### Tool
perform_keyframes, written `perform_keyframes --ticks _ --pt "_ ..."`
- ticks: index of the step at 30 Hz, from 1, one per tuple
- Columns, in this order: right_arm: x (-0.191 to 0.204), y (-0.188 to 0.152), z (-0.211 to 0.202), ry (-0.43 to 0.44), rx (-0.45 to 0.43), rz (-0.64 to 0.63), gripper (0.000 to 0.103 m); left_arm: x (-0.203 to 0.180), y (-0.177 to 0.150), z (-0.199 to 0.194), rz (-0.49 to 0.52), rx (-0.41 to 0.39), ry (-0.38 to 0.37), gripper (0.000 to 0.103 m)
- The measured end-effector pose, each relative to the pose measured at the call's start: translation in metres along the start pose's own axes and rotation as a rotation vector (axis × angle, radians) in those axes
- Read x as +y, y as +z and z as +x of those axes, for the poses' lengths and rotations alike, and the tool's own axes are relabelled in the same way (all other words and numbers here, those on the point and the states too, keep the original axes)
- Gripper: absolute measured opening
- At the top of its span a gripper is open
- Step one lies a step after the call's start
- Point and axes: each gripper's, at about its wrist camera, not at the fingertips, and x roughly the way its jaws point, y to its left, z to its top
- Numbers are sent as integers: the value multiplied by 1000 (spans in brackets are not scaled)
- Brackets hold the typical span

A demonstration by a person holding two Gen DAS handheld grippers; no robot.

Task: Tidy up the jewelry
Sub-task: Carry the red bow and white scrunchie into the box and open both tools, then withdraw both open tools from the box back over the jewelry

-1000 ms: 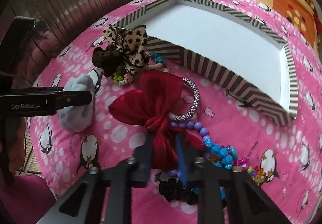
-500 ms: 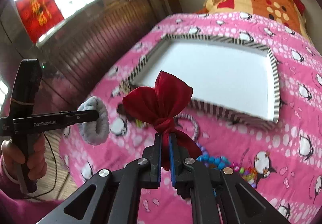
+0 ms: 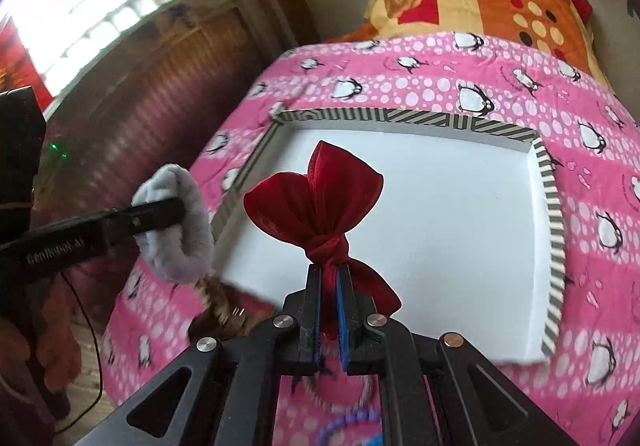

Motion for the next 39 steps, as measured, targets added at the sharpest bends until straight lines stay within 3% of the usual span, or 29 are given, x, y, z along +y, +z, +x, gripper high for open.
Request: perform_keyframes --ticks 8,12,13,18,20,22,23,24,30,35,39 --pt "-15 8 59 18 105 132 6 7 10 60 40 112 69 28" --pt "-23 5 73 92 132 208 7 13 12 69 24 137 75 30" --pt "-24 5 72 108 132 221 7 14 12 68 19 137 71 35" --pt "-28 -2 45 110 92 231 9 13 10 58 -24 127 44 47" --pt "-29 -8 28 120 62 220 10 13 5 47 -43 105 39 59" --pt "-28 -12 16 109 37 200 23 12 1 37 -60 85 44 67" --pt "-27 -15 8 101 21 188 43 12 -3 30 -68 69 51 69" --pt "-24 -18 3 98 6 177 49 12 -8 24 -72 57 59 69" --pt "-20 -42 -38 49 -63 124 49 0 -39 -10 -58 -1 80 69" --pt "-22 -69 -76 -110 -116 33 50 -22 -70 -36 -2 -63 69 69" --pt "-41 -102 -102 -169 -126 39 57 -36 -98 -48 26 -83 44 69"
